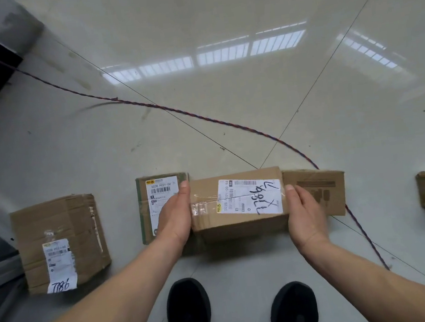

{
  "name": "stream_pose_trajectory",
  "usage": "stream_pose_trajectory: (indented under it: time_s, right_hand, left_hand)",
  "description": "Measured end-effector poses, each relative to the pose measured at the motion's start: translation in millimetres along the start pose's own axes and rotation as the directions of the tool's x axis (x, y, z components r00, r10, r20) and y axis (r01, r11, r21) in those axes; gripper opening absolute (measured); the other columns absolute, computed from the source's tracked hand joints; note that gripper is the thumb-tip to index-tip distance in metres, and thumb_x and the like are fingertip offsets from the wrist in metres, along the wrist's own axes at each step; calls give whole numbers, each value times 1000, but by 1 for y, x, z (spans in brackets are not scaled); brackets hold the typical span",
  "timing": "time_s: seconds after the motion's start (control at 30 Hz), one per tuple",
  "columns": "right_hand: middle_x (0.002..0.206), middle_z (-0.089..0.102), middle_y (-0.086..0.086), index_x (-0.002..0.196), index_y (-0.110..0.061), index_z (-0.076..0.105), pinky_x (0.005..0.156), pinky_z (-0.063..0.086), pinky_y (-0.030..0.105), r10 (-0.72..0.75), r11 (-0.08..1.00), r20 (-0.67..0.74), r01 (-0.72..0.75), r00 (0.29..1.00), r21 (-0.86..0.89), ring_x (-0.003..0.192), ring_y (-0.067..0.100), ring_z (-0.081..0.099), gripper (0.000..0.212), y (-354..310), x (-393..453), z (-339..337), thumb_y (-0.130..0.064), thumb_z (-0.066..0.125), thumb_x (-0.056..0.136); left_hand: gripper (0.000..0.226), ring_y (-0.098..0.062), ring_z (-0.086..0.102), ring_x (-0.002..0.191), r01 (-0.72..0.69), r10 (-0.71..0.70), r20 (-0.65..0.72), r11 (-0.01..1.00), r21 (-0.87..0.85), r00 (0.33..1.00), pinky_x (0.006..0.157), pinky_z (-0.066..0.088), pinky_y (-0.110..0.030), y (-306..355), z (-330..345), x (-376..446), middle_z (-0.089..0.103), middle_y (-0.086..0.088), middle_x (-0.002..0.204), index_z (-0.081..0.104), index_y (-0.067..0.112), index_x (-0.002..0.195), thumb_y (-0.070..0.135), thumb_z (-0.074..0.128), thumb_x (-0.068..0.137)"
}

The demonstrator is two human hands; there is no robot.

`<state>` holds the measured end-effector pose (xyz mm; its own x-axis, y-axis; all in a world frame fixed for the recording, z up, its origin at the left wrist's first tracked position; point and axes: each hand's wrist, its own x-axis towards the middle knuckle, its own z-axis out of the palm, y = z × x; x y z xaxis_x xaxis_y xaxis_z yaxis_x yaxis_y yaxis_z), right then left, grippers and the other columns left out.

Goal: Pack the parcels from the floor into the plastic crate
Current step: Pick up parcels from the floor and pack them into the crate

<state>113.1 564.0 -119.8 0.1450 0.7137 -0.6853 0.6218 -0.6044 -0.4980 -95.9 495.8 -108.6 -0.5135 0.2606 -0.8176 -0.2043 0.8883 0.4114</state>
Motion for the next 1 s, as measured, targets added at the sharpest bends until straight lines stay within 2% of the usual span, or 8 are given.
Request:
stream_pose_trajectory:
  time_s: [0.1,0.23,0.4,0.47,0.57,0.77,0.9,1.0]
  right_hand:
    - [92,64,-12,87,-30,62,81,38,34,31,999,30,-32,999,26,93,17,56,32,4,-4,4,-44,38,102]
    - [88,69,-6,96,-25,67,76,43,34,57,998,47,-58,997,29,89,15,62,40,8,-3,11,-51,37,101]
    - [90,72,-6,90,-24,70,92,49,41,88,996,101,-88,991,-4,92,20,66,45,0,-9,13,-57,40,98]
    - [90,71,-6,91,-24,69,92,49,41,74,997,80,-73,994,-22,92,20,65,46,-10,-17,6,-58,39,98]
    - [89,70,-6,91,-24,68,88,48,39,29,998,69,-25,997,-52,91,21,64,45,-34,-40,-13,-57,38,99]
    - [87,66,-6,82,-22,62,87,47,38,-91,991,79,98,993,-86,90,21,61,45,-110,-113,-65,-54,36,101]
    - [88,56,-3,92,-23,57,81,34,32,-193,969,96,205,976,-135,92,23,51,37,-166,-168,-103,-50,34,103]
    - [93,63,1,87,-22,60,84,40,35,-283,940,129,302,950,-160,95,26,55,43,-201,-207,-128,-52,33,102]
  left_hand:
    - [35,-18,51,99,-24,24,-6,999,28,1000,87,35,-31,-7,4,-2,59,6,107,55,33,102,56,28,101]
    - [52,-18,44,102,-13,12,-13,999,-53,1000,94,37,-33,-11,8,-5,48,7,108,55,18,132,54,35,100]
    - [56,-19,45,121,3,1,40,994,-107,999,102,33,-32,-13,11,-21,51,4,132,50,23,139,58,37,97]
    - [55,-18,44,130,-13,14,7,992,-129,1000,105,32,-32,-10,4,-32,48,6,143,50,25,139,58,39,97]
    - [60,-19,53,123,16,-22,-27,980,-196,999,110,37,-38,-1,-16,-58,56,6,137,56,25,135,64,43,92]
    - [61,-21,69,97,42,-36,21,933,-358,999,95,52,-46,38,-69,-146,73,4,103,70,32,107,78,48,73]
    - [73,-23,67,99,-29,42,21,905,-424,999,92,54,-49,69,-107,-216,70,-1,108,65,36,112,84,45,61]
    - [71,-22,66,98,-80,80,-18,902,-423,997,92,53,-50,88,-138,-267,68,-2,106,61,31,108,84,43,64]
